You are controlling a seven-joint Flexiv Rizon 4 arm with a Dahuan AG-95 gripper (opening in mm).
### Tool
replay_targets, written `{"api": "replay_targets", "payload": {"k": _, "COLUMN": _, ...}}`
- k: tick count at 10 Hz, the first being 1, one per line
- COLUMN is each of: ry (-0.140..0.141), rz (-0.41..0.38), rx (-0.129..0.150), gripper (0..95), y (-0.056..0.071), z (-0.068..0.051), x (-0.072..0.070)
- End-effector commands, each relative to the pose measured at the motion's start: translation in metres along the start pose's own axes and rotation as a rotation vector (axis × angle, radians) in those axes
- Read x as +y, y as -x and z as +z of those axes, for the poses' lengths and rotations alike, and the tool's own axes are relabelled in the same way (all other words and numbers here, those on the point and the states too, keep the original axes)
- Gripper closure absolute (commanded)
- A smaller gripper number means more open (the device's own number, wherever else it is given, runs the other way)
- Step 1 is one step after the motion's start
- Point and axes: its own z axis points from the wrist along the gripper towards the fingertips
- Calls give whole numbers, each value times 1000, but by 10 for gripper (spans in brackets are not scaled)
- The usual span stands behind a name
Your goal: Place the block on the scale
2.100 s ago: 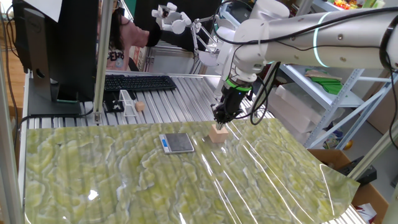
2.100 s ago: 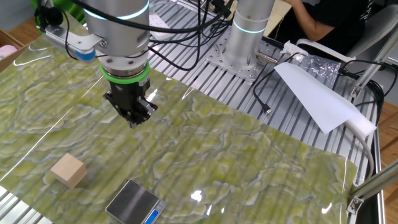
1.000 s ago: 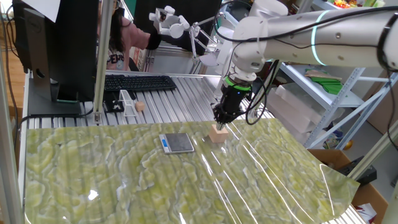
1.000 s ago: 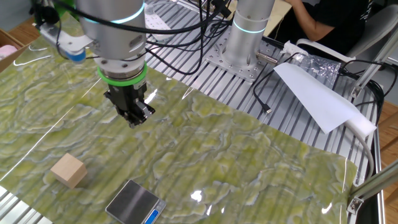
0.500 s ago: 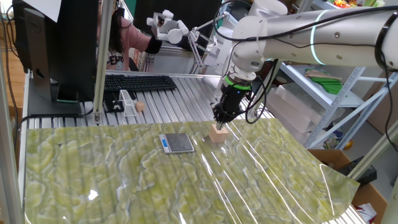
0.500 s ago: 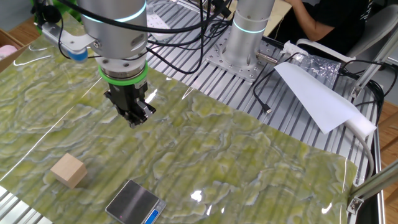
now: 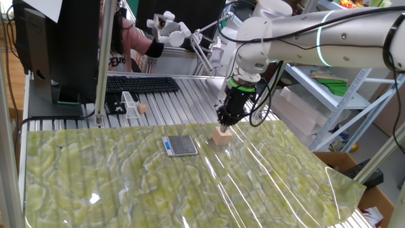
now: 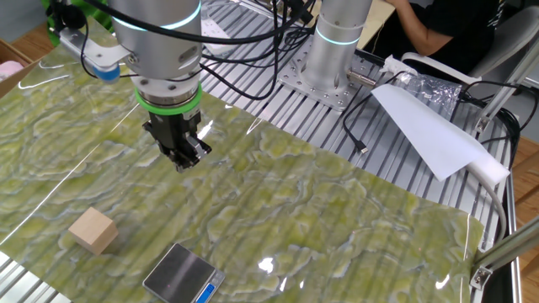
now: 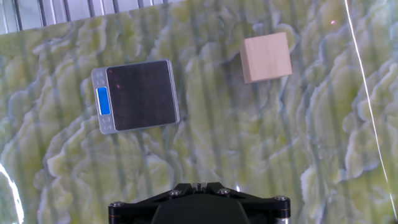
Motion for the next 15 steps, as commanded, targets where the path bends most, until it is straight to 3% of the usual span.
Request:
{"api": "replay_targets", "payload": {"k": 1, "ry": -2, "rz": -57, "rx": 6, "gripper": 950, "y": 0, "z": 0, "x": 0}}
{"api": "replay_targets", "payload": {"k": 4, "ry": -6, "rz": -112, "rx": 5, "gripper": 950, "y": 0, "z": 0, "x": 0}}
{"api": "replay_targets", "payload": {"k": 6, "ry": -4, "rz": -79, "rx": 0, "gripper": 950, "y": 0, "z": 0, "x": 0}}
{"api": "replay_targets", "payload": {"k": 8, "ry": -8, "rz": -96, "rx": -27, "gripper": 950, "y": 0, "z": 0, "x": 0}}
{"api": "replay_targets", "payload": {"k": 15, "ry": 2, "rz": -52, "rx": -30, "gripper": 950, "y": 0, "z": 0, "x": 0}}
